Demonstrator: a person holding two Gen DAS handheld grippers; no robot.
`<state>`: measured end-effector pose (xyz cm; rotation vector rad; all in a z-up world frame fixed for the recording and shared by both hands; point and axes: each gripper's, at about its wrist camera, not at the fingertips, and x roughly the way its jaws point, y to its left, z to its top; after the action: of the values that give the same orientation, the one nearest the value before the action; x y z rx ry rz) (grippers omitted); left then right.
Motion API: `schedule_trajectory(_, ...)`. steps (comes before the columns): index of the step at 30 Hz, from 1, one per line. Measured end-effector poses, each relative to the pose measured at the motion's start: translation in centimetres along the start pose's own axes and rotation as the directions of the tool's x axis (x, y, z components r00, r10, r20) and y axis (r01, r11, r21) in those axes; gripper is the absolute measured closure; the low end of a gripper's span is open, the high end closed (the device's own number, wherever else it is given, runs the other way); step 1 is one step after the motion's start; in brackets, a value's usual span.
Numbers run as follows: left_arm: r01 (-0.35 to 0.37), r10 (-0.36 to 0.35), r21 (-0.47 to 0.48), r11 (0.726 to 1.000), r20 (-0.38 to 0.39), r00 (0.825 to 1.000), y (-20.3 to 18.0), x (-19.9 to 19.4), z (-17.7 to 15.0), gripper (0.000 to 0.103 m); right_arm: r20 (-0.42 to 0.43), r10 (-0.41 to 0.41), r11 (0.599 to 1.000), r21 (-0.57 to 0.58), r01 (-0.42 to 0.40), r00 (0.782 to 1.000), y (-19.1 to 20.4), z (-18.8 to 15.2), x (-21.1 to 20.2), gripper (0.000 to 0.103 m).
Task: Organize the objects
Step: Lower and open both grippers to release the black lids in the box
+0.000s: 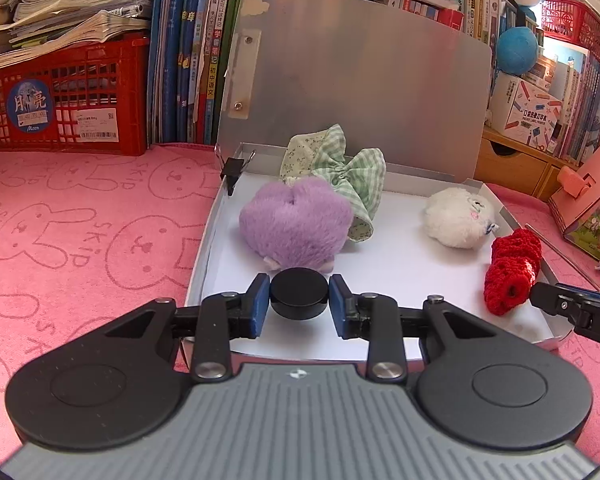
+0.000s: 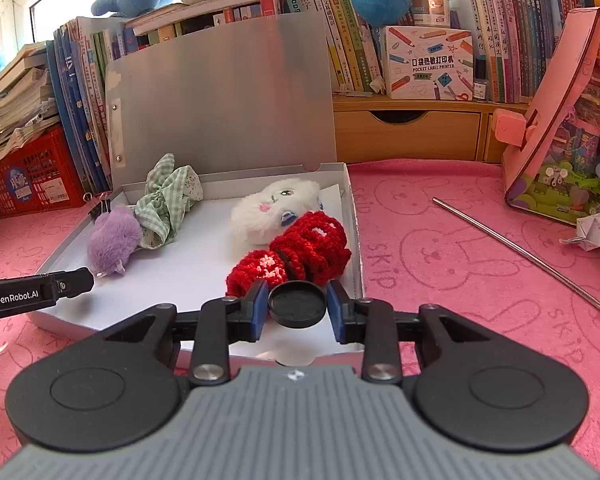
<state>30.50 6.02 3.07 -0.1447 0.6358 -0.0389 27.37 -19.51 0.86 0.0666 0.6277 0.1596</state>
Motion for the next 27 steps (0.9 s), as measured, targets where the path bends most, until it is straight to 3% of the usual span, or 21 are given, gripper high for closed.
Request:
schedule_trajectory(22, -0.087, 0.086, 0.039, 0.995, 0.017, 0.996, 0.4, 3.5, 1.4, 0.066, -0.063, 0.003, 1.0, 0.004, -0.003, 0.998, 0.4, 1.1, 4.0, 0.066)
schedule_trajectory(27, -0.079, 0.078, 0.036, 0.996, 0.023, 0.997, 0.5, 3.1, 1.2, 0.061, -0.059, 0.012, 1.0, 0.009, -0.011, 0.998, 0.4, 1.0, 3.7, 0.057)
